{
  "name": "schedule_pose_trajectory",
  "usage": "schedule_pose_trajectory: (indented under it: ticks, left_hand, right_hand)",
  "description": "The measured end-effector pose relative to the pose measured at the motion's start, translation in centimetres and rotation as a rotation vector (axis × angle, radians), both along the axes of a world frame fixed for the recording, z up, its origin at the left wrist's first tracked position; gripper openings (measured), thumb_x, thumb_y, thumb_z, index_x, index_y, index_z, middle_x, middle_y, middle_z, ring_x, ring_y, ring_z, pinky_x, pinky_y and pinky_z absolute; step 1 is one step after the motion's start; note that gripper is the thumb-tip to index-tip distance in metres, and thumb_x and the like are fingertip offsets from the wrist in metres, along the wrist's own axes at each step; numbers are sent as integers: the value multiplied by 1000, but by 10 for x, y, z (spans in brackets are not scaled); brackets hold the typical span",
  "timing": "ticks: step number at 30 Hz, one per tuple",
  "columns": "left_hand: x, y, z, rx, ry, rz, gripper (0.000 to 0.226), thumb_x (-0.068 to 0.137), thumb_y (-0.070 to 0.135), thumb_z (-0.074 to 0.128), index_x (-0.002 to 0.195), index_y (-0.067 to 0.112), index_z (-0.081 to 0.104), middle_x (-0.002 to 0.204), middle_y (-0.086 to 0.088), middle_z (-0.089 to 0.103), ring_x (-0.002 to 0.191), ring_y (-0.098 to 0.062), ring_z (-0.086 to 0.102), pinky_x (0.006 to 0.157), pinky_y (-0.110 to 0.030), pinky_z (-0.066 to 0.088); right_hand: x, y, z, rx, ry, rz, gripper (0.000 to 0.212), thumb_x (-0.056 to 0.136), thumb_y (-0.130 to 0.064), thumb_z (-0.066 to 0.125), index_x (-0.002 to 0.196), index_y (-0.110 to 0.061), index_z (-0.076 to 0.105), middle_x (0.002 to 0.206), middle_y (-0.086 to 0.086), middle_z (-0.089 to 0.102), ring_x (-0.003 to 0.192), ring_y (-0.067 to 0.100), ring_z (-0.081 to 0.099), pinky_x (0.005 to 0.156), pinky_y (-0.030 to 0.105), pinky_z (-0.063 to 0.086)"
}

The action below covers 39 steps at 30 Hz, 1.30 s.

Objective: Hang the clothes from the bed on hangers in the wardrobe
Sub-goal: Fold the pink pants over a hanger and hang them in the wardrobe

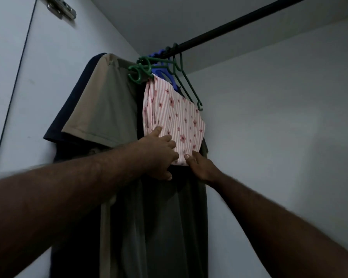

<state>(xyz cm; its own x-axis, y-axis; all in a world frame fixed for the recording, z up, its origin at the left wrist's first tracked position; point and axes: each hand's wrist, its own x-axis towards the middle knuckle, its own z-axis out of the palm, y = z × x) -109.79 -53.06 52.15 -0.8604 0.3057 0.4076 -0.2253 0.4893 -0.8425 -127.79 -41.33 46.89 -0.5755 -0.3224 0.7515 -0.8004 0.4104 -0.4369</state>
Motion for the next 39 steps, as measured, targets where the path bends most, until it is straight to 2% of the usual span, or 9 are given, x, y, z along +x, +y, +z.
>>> schedule_pose_trajectory:
  ticks: [3, 6, 8, 12, 21, 24, 27, 34, 39]
  left_hand:
    - [5, 1, -21, 107, -87, 28, 71, 89, 60, 50, 147, 22, 36, 155, -10, 30, 145, -28, 22, 117, -57, 7]
    - [10, 6, -45, 249, -201, 42, 62, 88, 58, 55, 137, 21, 49, 140, -7, 50, 132, -26, 44, 114, -46, 26]
    - [18, 9, -61, 377, -283, 34, 56, 87, 54, 59, 130, 18, 56, 128, -6, 61, 118, -25, 57, 100, -35, 44]
    - [43, 18, -94, 483, -371, 15, 48, 87, 48, 63, 119, 13, 64, 112, -5, 69, 103, -24, 65, 81, -27, 49]
    - [96, 55, -216, 601, -613, -94, 64, 92, 44, 61, 144, 11, 42, 141, -10, 51, 125, -27, 52, 99, -29, 40]
    - [104, 57, -257, 614, -659, -167, 76, 90, 55, 57, 150, 16, 30, 147, -10, 42, 130, -28, 46, 105, -36, 41]
    - [114, 52, -295, 592, -613, -308, 84, 90, 62, 50, 154, 19, 17, 156, -10, 28, 142, -28, 31, 112, -46, 33]
    - [160, 29, -397, 637, -549, -624, 84, 92, 65, 40, 155, 16, 13, 161, -14, 15, 148, -30, 12, 115, -49, 20]
    - [191, 16, -466, 755, -549, -793, 104, 78, 86, 21, 156, 19, 1, 163, -15, -5, 149, -34, -6, 115, -61, -1]
  right_hand:
    - [27, 11, -14, 196, -75, -55, 54, 104, -46, 35, 147, -15, 42, 149, 11, 45, 134, 28, 44, 107, 30, 34]
    - [59, 26, -36, 349, -130, -137, 56, 103, -50, 35, 144, -12, 45, 147, 12, 47, 132, 27, 46, 106, 33, 37]
    - [82, 38, -52, 418, -155, -196, 62, 102, -54, 34, 146, -11, 41, 150, 14, 43, 134, 29, 43, 109, 36, 36]
    - [126, 62, -87, 523, -207, -261, 72, 100, -59, 33, 154, -12, 24, 158, 14, 28, 144, 30, 31, 115, 40, 28]
    - [230, 123, -211, 798, -297, -487, 75, 96, -67, 27, 154, -19, 25, 155, 11, 35, 140, 32, 35, 112, 51, 28]
    - [268, 135, -252, 841, -354, -555, 74, 95, -70, 25, 151, -22, 28, 154, 9, 36, 138, 32, 36, 109, 51, 27]
    - [308, 143, -285, 886, -355, -640, 74, 95, -70, 22, 153, -24, 24, 158, 9, 26, 144, 31, 25, 111, 54, 22]
    - [401, 132, -347, 879, -416, -851, 81, 92, -74, 17, 157, -27, 6, 165, 10, 3, 151, 29, 2, 117, 59, 6]
    - [469, 110, -388, 872, -450, -993, 91, 83, -83, 11, 155, -33, -12, 162, 8, -18, 149, 33, -18, 114, 65, -9]
